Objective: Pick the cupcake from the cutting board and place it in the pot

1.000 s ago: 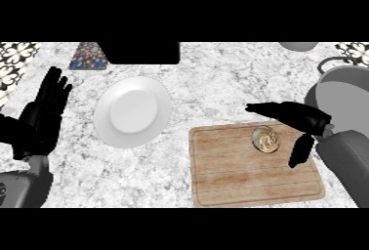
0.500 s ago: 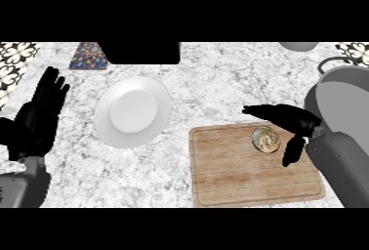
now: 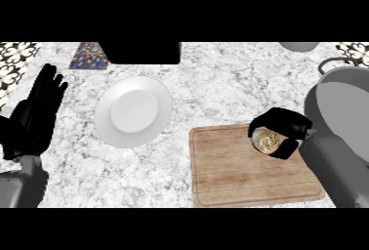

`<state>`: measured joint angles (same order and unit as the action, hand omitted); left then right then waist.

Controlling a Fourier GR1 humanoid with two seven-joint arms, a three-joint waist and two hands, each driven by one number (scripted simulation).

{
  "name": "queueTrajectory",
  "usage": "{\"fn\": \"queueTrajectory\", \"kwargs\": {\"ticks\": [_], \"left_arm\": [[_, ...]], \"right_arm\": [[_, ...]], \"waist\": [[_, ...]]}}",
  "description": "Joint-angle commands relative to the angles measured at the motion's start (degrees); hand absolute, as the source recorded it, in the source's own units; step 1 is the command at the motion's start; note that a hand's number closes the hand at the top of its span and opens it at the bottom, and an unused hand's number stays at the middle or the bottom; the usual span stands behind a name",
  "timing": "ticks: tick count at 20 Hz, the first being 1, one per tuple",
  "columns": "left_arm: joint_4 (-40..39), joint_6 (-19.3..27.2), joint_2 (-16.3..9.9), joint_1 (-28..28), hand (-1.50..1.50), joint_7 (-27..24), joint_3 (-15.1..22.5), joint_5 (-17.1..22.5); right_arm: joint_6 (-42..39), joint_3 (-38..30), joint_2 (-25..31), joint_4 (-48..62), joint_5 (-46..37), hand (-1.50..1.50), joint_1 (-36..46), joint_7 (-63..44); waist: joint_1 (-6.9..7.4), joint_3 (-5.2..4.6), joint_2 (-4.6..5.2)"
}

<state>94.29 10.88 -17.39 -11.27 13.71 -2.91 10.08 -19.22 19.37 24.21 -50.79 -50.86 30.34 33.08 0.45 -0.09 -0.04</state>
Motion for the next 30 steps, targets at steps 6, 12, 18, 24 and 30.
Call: {"fn": "queueTrajectory", "kwargs": {"ticks": [6,12,18,24,30], "left_arm": [[2.5,-0.5,1.4,0.2,0.00,2.3,-1.1,-2.3],[0.0,0.1,2.1,0.7,0.00,1.1,-0.8,-3.2],[0.7,-0.7,1.2,3.4,0.00,0.0,-3.0,-1.9],[0.6,-0.4,0.7,3.2,0.00,-0.2,-4.2,-1.9],[1.4,-1.1,1.3,2.5,0.00,-0.5,-2.8,-2.2]], "right_arm": [[1.3,-1.6,-0.9,-0.9,-5.0,1.50,-3.0,4.2],[0.9,-3.8,-9.7,-13.2,-3.5,1.50,-12.9,-18.2],[3.9,-2.6,-17.3,-30.3,-5.4,1.50,-25.3,-35.2],[9.3,-7.5,-20.9,-52.8,-2.7,1.50,-30.2,-42.8],[14.6,-11.1,-22.0,-71.9,-6.2,1.50,-32.6,-49.9]], "waist": [[-0.35,0.09,-0.02],[-3.03,-0.04,-0.92],[-3.68,-0.10,-1.10],[-4.20,-0.03,-1.09],[-2.96,0.03,-0.67]]}}
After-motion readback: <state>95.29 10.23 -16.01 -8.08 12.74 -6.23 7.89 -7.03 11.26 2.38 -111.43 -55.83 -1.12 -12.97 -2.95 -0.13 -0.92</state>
